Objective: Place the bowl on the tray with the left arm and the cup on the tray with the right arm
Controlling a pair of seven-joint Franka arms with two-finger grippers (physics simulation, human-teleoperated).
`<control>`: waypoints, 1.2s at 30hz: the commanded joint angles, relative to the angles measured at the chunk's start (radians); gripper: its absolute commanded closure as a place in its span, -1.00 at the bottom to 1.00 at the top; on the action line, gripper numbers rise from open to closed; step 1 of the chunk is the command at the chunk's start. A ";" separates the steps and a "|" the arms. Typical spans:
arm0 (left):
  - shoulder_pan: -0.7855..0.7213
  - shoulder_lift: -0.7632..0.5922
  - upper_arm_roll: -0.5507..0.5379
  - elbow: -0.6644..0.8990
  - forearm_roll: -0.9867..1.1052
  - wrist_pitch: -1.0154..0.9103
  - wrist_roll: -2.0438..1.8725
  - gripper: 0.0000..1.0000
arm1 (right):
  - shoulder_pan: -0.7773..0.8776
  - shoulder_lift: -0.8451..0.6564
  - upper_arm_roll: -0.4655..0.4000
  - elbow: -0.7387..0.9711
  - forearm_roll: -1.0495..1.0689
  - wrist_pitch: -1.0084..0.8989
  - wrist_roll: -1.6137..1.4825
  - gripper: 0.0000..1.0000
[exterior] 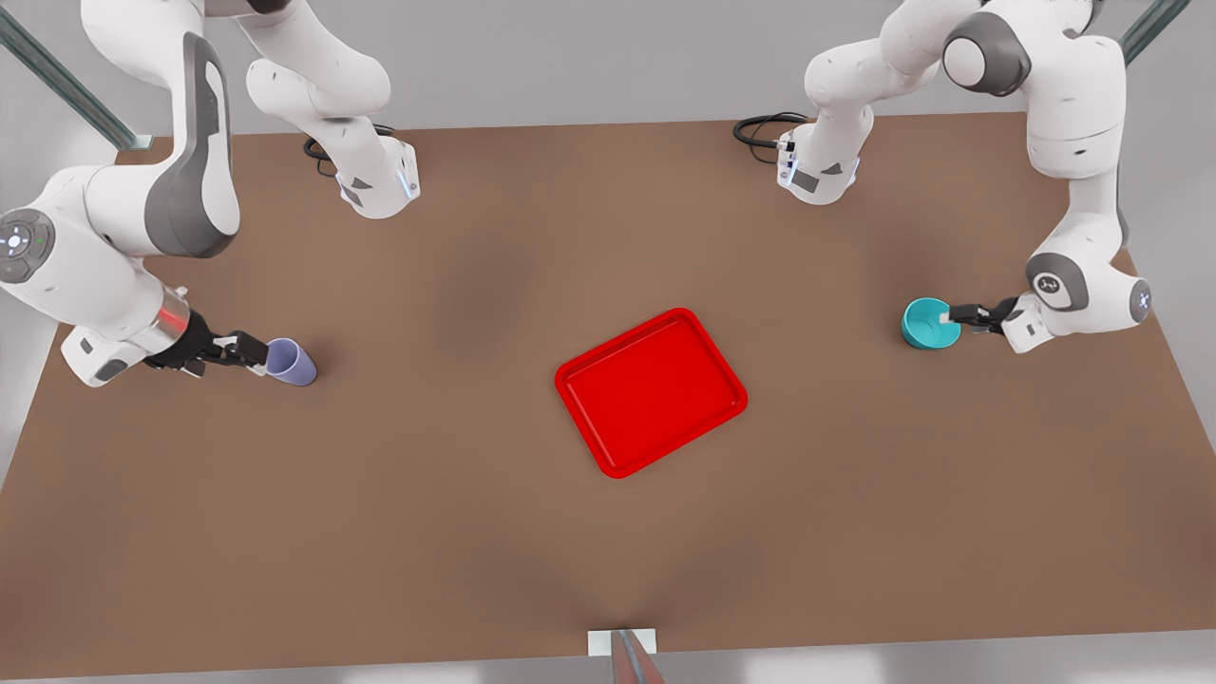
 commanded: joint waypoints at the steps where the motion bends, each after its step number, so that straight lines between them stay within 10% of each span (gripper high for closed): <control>1: 0.000 0.002 0.000 -0.001 -0.019 0.004 0.000 -1.00 | -0.004 0.000 0.000 -0.002 0.000 0.000 -0.001 -1.00; 3: 0.000 0.008 0.000 0.000 -0.019 0.006 -0.003 -0.14 | -0.003 0.000 0.000 -0.003 0.000 0.004 -0.001 -1.00; 4: 0.000 0.008 0.000 0.000 -0.019 0.021 -0.006 -0.03 | -0.003 0.000 0.000 -0.003 0.000 0.004 -0.001 -1.00; 17: -0.002 0.033 -0.005 -0.024 -0.020 0.072 -0.048 0.57 | 0.000 0.009 0.000 -0.005 0.000 0.007 -0.001 -1.00; 25: -0.014 -0.015 -0.021 -0.014 -0.019 -0.017 -0.161 0.57 | -0.004 0.016 -0.002 -0.003 -0.002 0.006 -0.005 -1.00; 29: -0.294 -0.162 -0.072 0.014 -0.022 -0.128 -0.569 0.57 | -0.004 0.016 -0.002 -0.005 -0.002 0.006 -0.005 -1.00; 36: -0.594 0.180 -0.403 0.558 -0.103 -0.097 -1.535 0.57 | -0.004 0.006 -0.002 -0.026 -0.002 0.004 -0.005 -1.00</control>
